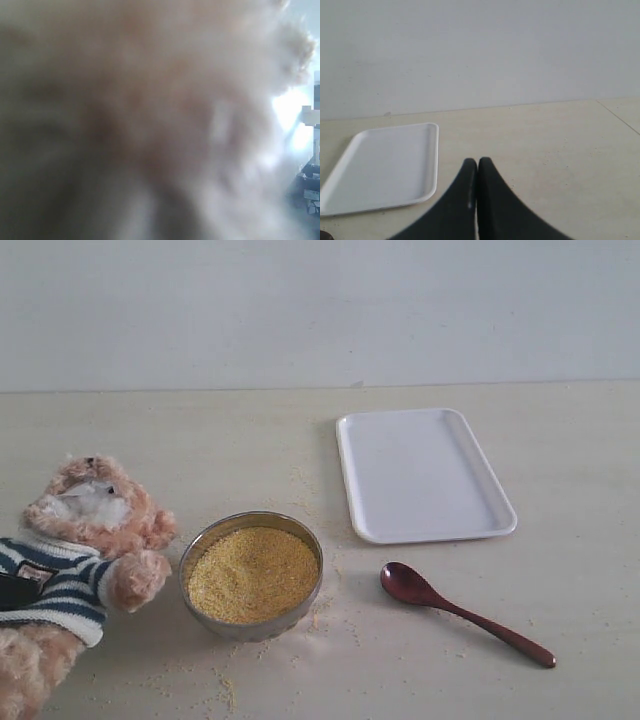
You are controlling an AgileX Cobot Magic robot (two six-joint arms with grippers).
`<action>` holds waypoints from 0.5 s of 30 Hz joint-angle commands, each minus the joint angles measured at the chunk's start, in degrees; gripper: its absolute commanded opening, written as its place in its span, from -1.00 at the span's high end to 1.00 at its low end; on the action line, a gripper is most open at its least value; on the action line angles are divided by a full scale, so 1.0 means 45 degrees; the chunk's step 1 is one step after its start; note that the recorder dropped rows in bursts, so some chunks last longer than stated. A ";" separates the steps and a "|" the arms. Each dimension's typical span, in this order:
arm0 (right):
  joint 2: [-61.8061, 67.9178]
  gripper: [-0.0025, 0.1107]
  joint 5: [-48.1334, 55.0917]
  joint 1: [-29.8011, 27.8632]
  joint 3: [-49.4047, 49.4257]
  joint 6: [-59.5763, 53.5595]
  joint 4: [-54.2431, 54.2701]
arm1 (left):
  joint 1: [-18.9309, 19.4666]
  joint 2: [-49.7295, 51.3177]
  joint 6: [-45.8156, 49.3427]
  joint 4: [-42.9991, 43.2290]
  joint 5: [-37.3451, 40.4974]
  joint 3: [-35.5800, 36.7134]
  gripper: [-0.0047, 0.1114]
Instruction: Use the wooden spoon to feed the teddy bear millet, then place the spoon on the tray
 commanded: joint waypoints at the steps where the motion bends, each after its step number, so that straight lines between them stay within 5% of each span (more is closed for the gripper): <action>1: -0.0067 0.96 -0.0060 0.0005 -0.0015 -0.0055 -0.0066 | 0.0044 0.0040 0.0113 -0.0453 0.0633 -0.0080 0.83; 15: -0.0067 0.96 -0.0060 0.0005 -0.0015 -0.0055 -0.0066 | 0.0044 0.0040 0.0131 -0.0453 0.0824 -0.0143 0.83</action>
